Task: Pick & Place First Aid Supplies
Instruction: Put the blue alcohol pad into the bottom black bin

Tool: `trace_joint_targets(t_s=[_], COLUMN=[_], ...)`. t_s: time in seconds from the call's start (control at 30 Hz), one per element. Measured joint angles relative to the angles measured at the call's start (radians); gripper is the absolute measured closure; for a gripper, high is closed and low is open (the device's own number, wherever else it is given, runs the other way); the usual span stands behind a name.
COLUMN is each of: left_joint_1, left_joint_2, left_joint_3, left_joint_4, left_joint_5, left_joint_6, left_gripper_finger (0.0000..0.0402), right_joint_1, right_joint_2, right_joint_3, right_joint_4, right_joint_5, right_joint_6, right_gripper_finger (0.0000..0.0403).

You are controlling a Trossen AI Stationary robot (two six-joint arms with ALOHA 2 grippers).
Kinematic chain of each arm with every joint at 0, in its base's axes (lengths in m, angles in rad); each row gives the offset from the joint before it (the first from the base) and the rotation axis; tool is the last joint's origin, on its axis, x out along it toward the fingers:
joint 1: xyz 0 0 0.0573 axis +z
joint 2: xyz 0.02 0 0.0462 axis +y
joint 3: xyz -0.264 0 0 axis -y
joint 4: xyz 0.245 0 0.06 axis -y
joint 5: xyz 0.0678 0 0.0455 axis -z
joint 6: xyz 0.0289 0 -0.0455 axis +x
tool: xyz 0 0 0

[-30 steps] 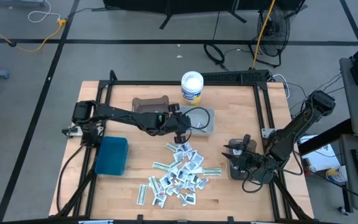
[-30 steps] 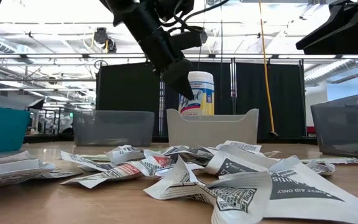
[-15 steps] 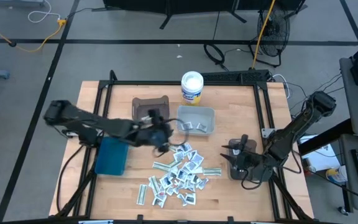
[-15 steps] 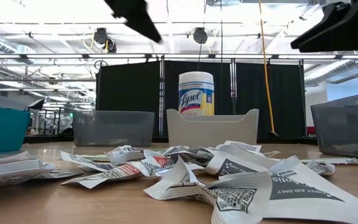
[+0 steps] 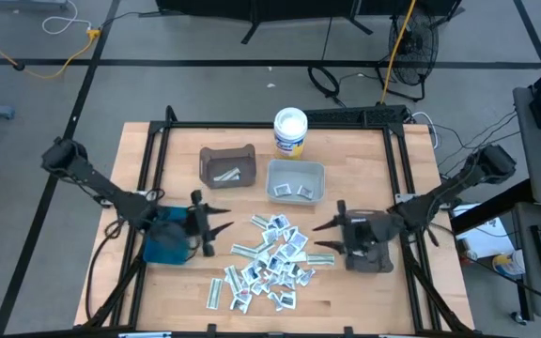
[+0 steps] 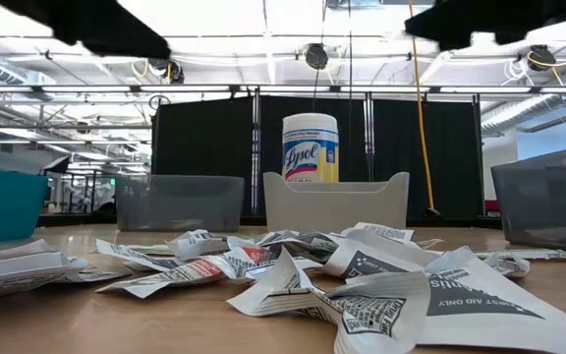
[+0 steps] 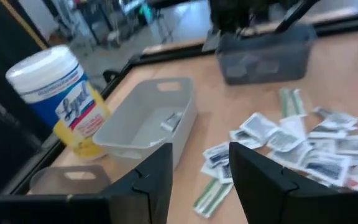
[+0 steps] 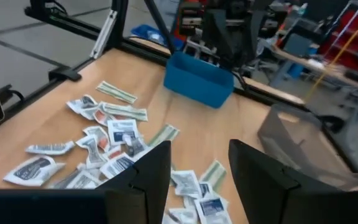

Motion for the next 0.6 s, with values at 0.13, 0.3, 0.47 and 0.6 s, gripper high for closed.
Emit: trace_joint_targets(t_s=[0.13, 0.3, 0.47, 0.6], left_joint_1=[-0.067, -0.121, -0.134, -0.135], left_joint_2=[-0.005, -0.005, -0.005, -0.002], left_joint_3=[-0.075, -0.143, -0.162, -0.162], left_joint_4=[0.130, 0.187, 0.184, 0.180], left_joint_5=[-0.041, -0.068, -0.054, -0.024], left_joint_6=[0.052, 0.025, 0.001, -0.007], left_gripper_finger=[0.0241, 0.0240, 0.0241, 0.0241], right_joint_1=[-0.083, -0.155, -0.191, -0.207], right_joint_2=[0.083, 0.225, 0.357, 0.405], right_joint_3=[0.049, 0.153, 0.257, 0.306], right_joint_4=[-0.006, -0.069, -0.193, -0.368], right_joint_5=[-0.122, -0.262, -0.360, -0.353], right_joint_6=[0.025, 0.025, 0.029, 0.056], right_gripper_finger=[0.0248, 0.0248, 0.0248, 0.0248])
